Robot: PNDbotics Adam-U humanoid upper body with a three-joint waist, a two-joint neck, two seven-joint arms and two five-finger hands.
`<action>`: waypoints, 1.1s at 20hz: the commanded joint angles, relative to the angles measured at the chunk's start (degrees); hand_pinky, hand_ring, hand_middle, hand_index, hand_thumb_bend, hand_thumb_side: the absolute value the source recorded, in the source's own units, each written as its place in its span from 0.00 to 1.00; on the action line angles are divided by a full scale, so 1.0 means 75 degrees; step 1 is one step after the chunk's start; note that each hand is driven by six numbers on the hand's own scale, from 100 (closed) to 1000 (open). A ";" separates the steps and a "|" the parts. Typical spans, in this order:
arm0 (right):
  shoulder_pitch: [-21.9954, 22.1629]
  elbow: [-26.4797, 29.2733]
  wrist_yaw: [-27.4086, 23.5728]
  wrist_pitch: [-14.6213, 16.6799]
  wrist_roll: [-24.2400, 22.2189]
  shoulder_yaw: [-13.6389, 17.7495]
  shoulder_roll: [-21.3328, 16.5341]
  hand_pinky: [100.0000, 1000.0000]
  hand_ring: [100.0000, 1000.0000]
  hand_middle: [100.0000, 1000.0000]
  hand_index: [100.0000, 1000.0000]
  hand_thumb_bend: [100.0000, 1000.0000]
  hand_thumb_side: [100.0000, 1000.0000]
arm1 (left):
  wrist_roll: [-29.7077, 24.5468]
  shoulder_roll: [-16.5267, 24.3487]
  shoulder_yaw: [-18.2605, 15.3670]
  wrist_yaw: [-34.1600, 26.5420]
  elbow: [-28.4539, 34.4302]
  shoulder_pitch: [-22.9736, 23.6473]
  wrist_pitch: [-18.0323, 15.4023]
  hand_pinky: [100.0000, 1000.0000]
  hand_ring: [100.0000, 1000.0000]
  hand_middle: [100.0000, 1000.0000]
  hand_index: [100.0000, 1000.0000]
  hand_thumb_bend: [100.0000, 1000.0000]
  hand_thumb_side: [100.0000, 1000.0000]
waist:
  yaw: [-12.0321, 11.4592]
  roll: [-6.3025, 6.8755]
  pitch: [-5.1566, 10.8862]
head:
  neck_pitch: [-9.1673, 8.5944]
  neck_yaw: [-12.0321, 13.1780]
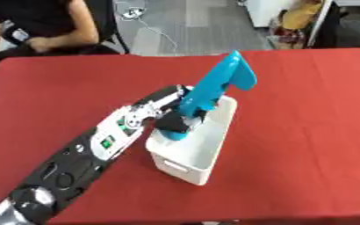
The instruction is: Pick up objects on the table and place them in the box.
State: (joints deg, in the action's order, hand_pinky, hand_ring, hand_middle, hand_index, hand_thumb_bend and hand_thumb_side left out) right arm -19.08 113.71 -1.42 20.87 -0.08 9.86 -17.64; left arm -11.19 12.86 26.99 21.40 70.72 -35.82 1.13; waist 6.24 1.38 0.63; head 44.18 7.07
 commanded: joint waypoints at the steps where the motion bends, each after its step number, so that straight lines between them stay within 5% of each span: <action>1: -0.0140 0.0118 -0.0015 0.0010 -0.0007 0.0019 -0.0120 0.77 0.88 0.87 0.94 0.00 0.98 | -0.0048 0.0003 -0.0086 0.0255 0.0106 -0.0081 0.0072 0.12 0.12 0.26 0.38 0.00 0.20 | -0.0003 -0.0022 0.0045 | -0.0009 0.0046; 5: -0.0136 0.0118 -0.0015 0.0009 -0.0007 0.0022 -0.0123 0.77 0.88 0.87 0.94 0.00 0.98 | -0.0110 -0.0001 -0.0133 0.0561 0.0160 -0.0073 0.0135 0.29 0.27 0.40 0.50 0.00 0.20 | -0.0013 -0.0026 0.0043 | -0.0009 0.0045; 8: -0.0132 0.0118 -0.0013 0.0007 -0.0006 0.0023 -0.0126 0.77 0.88 0.87 0.94 0.00 0.98 | -0.0013 0.0006 -0.0176 0.0714 0.0239 -0.0073 0.0126 0.42 0.41 0.51 0.65 0.00 0.38 | -0.0020 -0.0029 0.0047 | -0.0009 0.0046; 13: -0.0129 0.0118 -0.0012 0.0007 -0.0005 0.0023 -0.0128 0.77 0.88 0.87 0.94 0.00 0.98 | 0.0072 0.0006 -0.0196 0.0858 0.0296 -0.0061 0.0092 0.51 0.49 0.58 0.72 0.00 0.57 | -0.0024 -0.0031 0.0049 | -0.0009 0.0049; 19: -0.0124 0.0118 -0.0010 0.0005 -0.0006 0.0024 -0.0131 0.77 0.88 0.87 0.94 0.00 0.98 | 0.0135 0.0007 -0.0217 0.0949 0.0350 -0.0057 0.0063 0.59 0.57 0.66 0.79 0.01 0.66 | -0.0028 -0.0032 0.0048 | -0.0009 0.0050; 22: -0.0123 0.0118 -0.0009 0.0006 -0.0005 0.0025 -0.0132 0.77 0.88 0.87 0.94 0.00 0.98 | 0.0104 0.0008 -0.0219 0.1000 0.0360 -0.0057 0.0056 0.61 0.58 0.67 0.79 0.10 0.70 | -0.0030 -0.0033 0.0048 | -0.0009 0.0053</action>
State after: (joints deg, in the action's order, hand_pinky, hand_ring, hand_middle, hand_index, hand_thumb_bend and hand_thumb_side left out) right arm -19.08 113.71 -1.42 20.87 -0.08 9.88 -17.64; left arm -10.49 12.86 26.10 28.59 72.18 -35.39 1.72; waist 6.14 1.37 0.51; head 44.19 7.07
